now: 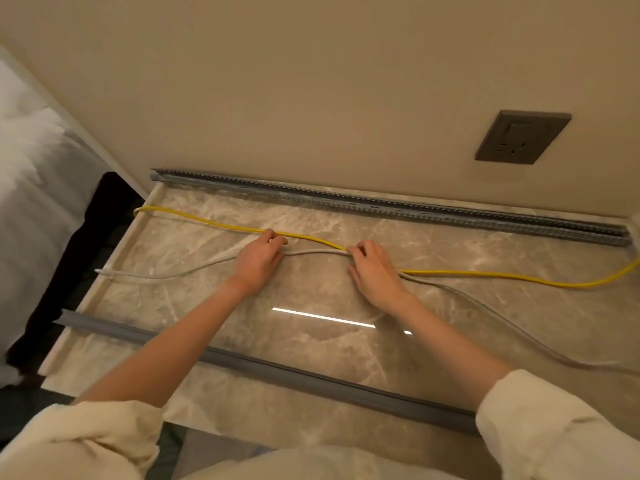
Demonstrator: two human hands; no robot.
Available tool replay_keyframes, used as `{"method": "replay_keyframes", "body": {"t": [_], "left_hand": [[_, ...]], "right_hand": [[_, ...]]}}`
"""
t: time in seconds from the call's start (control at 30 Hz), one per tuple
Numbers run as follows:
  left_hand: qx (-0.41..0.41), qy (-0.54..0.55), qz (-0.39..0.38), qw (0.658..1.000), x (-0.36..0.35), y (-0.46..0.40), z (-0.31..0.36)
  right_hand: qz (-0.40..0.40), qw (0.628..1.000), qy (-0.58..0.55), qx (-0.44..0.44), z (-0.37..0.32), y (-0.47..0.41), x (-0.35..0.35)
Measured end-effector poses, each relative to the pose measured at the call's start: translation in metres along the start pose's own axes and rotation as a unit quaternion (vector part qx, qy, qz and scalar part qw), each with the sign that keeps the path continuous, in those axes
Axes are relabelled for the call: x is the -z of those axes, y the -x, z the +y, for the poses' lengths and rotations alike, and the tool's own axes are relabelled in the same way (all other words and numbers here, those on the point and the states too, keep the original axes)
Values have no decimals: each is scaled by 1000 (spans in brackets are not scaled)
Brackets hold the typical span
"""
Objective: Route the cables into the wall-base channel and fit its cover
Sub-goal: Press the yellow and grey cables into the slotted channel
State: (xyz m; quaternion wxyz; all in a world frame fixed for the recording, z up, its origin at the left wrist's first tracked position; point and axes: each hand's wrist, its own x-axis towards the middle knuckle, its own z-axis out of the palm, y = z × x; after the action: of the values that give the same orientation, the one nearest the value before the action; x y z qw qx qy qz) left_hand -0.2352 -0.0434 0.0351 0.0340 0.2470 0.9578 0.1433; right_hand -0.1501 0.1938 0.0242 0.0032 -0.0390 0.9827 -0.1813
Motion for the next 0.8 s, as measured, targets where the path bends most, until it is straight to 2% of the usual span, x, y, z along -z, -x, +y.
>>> {"method": "replay_keyframes", "body": {"t": [0.17,0.3,0.43,0.5,0.63,0.8], "left_hand": [[77,11,-29,997,33,12,-74],[85,-106,-152,979,62,5,-119],[113,-250,-192,942,79,-6,-140],[113,-271,-172,940,85,-12,-150],[85,-279,-79,953,90,-26,-169],[78,-222,-26,972,86,-35,-197]], "right_hand": [[36,998,-28,-33,-26,-24,-17],[35,998,-39,-23,-46,-46,-24],[-5,999,-31,21,-60,-70,-28],[-2,999,-27,41,-63,-74,-32],[39,998,-32,44,-65,-78,-40],[46,997,-29,51,-62,-85,-39]]}}
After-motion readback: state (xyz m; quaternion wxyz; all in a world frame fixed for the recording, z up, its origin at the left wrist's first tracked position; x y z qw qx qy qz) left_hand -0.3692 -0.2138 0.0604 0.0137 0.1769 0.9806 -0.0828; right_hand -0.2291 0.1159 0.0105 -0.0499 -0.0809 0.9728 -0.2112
